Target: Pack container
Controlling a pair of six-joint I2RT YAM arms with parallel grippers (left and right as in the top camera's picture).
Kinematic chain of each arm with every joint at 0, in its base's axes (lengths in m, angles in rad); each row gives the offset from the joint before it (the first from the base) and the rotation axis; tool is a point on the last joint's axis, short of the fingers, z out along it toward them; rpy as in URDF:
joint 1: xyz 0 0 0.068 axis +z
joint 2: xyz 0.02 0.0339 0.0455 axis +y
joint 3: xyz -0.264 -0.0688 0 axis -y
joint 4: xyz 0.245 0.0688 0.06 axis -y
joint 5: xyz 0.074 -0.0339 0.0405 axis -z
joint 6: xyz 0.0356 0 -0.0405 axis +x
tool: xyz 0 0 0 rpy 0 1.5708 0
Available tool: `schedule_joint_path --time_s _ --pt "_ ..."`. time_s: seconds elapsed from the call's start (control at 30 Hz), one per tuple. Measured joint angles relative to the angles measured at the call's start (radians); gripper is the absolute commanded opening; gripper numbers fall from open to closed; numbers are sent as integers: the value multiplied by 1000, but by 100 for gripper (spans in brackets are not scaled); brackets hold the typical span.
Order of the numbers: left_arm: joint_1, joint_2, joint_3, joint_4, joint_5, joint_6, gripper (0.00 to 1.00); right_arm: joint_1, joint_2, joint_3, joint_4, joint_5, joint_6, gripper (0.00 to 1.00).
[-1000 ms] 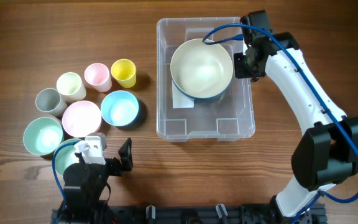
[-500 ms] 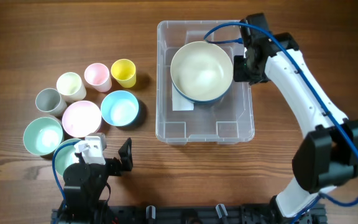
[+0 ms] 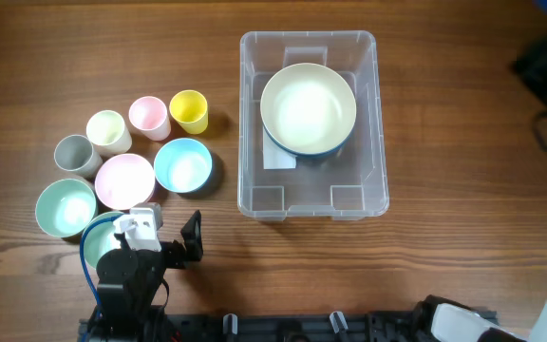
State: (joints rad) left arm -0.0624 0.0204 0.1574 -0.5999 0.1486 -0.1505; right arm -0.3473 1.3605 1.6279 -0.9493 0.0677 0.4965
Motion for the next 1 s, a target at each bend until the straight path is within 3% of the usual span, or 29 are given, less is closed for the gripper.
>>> schedule_joint_path --time_s 0.17,0.67,0.83,1.0 --pt "0 0 0 0 0 0 100 -143 46 0 -50 -96 93 100" --pt "0 22 43 60 31 -44 100 -147 56 0 -60 -146 147 100" --pt "0 224 284 26 -39 -72 100 -147 56 0 -58 -147 147 100" --pt "49 652 724 -210 -172 -80 100 -147 57 -2 -61 -151 148 100"
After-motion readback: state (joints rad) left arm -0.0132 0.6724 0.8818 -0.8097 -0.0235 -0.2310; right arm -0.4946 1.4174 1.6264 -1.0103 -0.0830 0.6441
